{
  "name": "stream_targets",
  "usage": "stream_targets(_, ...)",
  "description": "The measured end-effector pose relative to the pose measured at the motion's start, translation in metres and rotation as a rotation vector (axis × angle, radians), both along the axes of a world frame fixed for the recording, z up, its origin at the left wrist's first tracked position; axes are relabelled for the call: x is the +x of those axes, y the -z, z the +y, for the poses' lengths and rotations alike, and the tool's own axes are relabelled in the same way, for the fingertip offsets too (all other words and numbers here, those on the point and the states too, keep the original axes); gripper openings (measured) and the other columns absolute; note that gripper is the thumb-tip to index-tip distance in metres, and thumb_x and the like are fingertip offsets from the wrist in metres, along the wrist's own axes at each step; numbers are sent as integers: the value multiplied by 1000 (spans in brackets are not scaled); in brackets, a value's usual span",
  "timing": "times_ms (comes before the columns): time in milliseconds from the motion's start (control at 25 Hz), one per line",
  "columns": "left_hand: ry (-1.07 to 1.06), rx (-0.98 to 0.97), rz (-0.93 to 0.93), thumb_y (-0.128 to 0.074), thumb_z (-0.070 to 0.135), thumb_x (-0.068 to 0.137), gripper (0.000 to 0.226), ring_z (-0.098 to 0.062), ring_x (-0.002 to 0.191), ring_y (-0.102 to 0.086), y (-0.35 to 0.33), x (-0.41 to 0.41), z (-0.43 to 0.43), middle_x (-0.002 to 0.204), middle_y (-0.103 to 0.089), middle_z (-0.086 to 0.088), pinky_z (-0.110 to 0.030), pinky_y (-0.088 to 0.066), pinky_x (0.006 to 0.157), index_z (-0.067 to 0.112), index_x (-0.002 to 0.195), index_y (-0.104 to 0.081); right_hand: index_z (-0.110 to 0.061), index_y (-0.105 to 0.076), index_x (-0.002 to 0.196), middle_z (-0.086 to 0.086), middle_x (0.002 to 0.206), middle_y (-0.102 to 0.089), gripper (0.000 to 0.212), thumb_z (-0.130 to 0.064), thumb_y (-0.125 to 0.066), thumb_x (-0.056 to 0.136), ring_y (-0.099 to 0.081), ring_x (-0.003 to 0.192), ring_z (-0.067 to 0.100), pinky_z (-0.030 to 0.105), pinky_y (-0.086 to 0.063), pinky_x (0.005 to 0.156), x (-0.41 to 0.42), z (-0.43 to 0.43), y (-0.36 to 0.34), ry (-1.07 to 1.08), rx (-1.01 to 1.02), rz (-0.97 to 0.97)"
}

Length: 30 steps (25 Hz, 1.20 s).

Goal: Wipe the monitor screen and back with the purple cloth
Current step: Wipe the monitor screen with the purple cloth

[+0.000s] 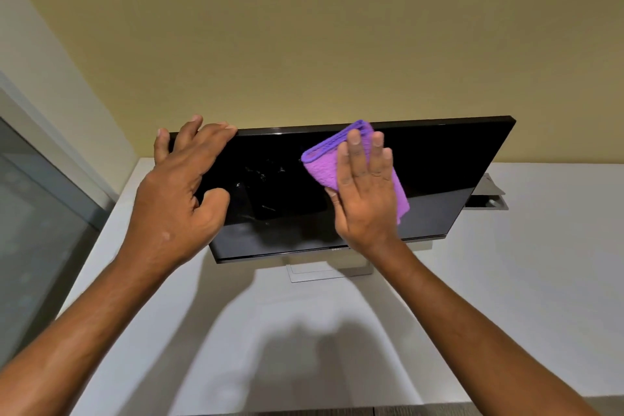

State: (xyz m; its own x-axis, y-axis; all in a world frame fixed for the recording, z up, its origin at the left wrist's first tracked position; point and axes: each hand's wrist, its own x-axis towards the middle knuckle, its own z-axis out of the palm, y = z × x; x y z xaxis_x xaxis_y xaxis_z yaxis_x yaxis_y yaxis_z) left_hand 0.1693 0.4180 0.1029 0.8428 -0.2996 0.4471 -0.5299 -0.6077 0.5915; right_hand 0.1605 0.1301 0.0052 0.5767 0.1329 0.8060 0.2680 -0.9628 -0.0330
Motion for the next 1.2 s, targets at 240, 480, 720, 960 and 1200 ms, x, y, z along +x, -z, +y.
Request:
stream_targets(240, -7, 35, -16, -42, 2, 73, 85, -12, 163, -26, -1, 4, 3, 161, -54, 2, -39, -4, 136, 20, 155, -55, 0, -43, 159, 15, 170, -34, 78, 4, -70, 87, -21, 160, 43, 58, -22, 130, 6, 43, 14, -70, -273, -53)
stream_targets(480, 25, 167, -74, -37, -5, 68, 97, -12, 163, -25, -6, 8, 21, 168, -45, 3, -38, -15, 135, 21, 160, -48, -4, -39, 163, 11, 171, -35, 84, 10, -57, 83, -27, 160, 40, 56, -26, 130, -8, 30, 34, -116, -462, 24)
stream_targets(720, -93, 100, -11, -44, -19, 75, 99, -1, 161, -24, -4, 2, 57, 168, -41, 14, -39, -24, 134, 28, 162, -45, -5, -36, 165, 9, 174, -30, 91, 12, -56, 78, -25, 162, 37, 54, -20, 132, -18, -2, 31, -142, -588, 59)
stream_targets(960, -58, 22, 78, -39, -21, 72, 103, 1, 162, -17, -2, -2, 52, 169, -40, 14, -43, -12, 137, 27, 163, -45, -4, -41, 162, 13, 170, -39, 89, 13, -65, 78, -32, 158, 41, 57, -22, 130, -3, -21, -13, -112, -570, -69)
stream_targets(1200, -21, -36, 124, -35, -17, 69, 104, 1, 163, -16, -2, -2, 55, 170, -38, 14, -43, -13, 137, 28, 163, -44, -3, -42, 162, 14, 168, -42, 83, 0, -77, 87, -37, 154, 44, 60, -35, 124, 19, 33, -44, -123, -492, -181)
